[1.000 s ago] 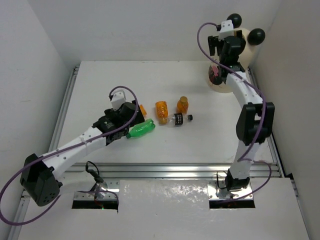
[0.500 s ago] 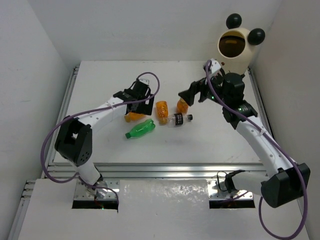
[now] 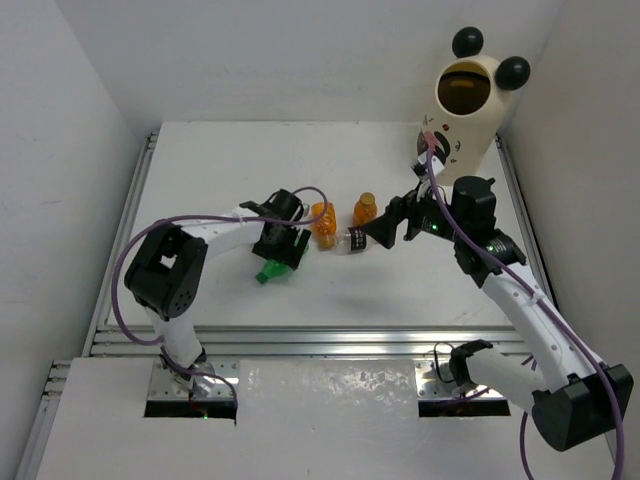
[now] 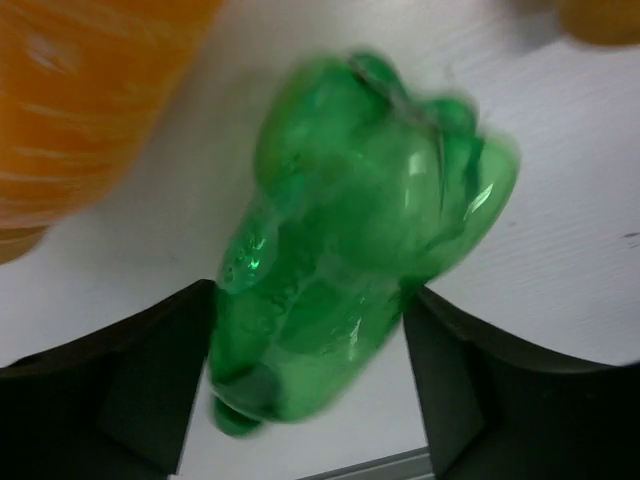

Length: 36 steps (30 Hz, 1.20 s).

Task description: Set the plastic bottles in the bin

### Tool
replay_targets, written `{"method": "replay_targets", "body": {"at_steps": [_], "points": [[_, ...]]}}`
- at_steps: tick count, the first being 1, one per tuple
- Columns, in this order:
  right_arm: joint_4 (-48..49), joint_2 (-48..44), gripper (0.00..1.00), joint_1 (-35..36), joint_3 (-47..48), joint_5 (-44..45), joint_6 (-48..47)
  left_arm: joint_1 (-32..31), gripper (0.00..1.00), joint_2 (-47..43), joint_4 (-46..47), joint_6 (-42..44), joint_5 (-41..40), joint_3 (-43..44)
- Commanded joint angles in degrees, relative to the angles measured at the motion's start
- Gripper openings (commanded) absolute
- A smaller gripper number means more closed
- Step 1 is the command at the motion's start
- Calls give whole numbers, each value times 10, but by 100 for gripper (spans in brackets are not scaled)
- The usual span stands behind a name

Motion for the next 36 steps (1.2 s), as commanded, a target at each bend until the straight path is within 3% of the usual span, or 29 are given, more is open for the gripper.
{"method": "replay_targets", "body": {"at_steps": [1, 4, 5, 7, 8, 9, 12, 14, 17, 22, 26, 31, 34, 36], "points": [[25, -10, 99, -1, -1, -16, 10, -5, 69, 1, 14, -24, 24, -28], [23, -5, 99, -1, 2, -14, 17, -24, 63, -8, 18, -40, 21, -43], [21, -4, 99, -1, 2, -10, 22, -36, 45, -13, 11, -46, 22, -45], [19, -5, 99, -1, -1, 1, 42, -53, 28, -22, 1, -65, 13, -46], [19, -6, 99, -1, -2, 16, 52, -74, 7, -38, -13, -70, 13, -43], [17, -8, 99, -2, -4, 22, 66, -85, 0, -51, -15, -80, 11, -42], [36, -8, 99, -1, -17, -19, 124, -114, 0, -122, -11, -90, 2, -38], [104, -14, 99, -2, -44, -58, 164, -115, 0, -183, 34, -94, 45, -42], [232, -28, 99, -2, -95, -114, 242, -115, 0, -248, 156, -88, 153, -74], [310, -10, 99, -1, -106, -190, 322, -117, 0, -284, 307, -99, 357, -108], [408, -4, 99, -1, -115, -221, 371, -117, 0, -285, 357, -101, 413, -109], [417, 0, 96, -1, -107, -214, 375, -117, 0, -287, 410, -121, 474, -113], [416, 20, 80, 7, -98, -225, 372, -118, 0, -291, 426, -133, 482, -111], [417, 29, 80, 23, -96, -228, 365, -118, 0, -290, 426, -134, 481, -108]]}}
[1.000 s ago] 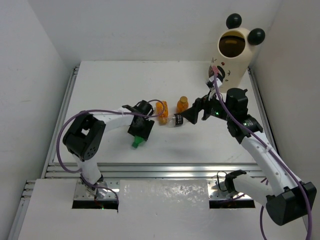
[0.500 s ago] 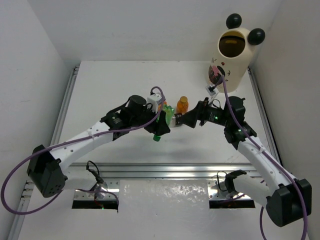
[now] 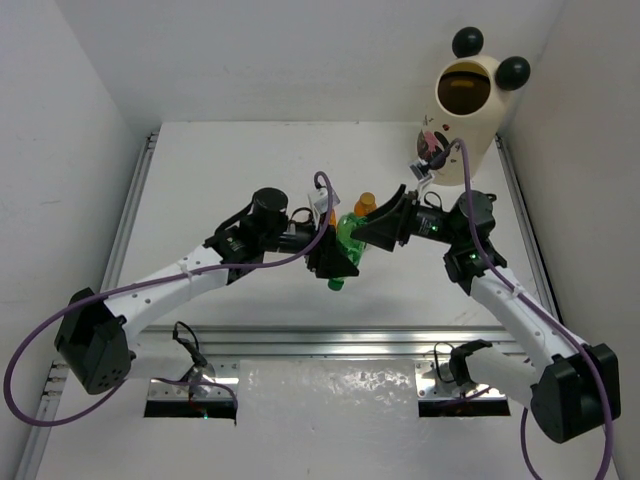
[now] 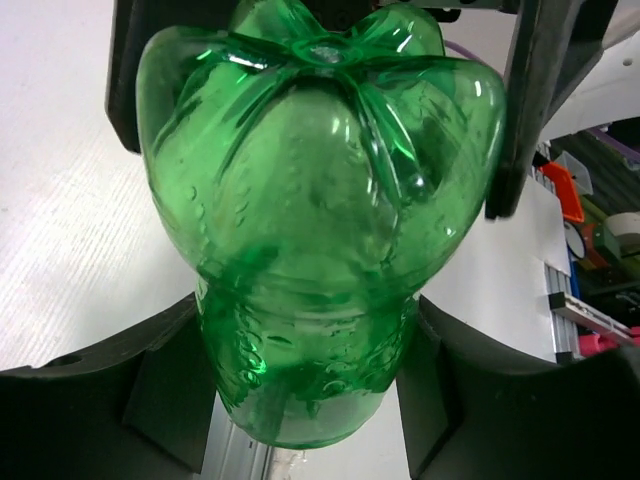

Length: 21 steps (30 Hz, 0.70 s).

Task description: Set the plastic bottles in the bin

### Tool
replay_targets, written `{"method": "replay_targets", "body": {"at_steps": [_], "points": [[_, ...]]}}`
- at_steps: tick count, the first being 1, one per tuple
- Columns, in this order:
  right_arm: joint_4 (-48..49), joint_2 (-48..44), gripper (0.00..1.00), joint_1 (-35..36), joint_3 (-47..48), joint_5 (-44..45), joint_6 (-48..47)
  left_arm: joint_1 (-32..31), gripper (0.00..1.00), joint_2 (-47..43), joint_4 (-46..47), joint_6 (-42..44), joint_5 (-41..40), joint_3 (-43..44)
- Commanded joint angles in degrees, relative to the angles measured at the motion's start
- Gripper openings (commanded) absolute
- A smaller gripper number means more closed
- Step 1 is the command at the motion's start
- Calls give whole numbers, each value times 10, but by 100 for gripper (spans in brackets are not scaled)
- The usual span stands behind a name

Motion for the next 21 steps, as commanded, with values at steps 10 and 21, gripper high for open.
{"method": "replay_targets", "body": {"at_steps": [10, 21], "points": [[-167, 18, 0, 32, 109, 96, -172, -1, 100, -31, -74, -5, -173, 47], [-185, 129, 0, -12, 323, 594, -544, 11, 100, -130, -352, -38, -639, 34]]}}
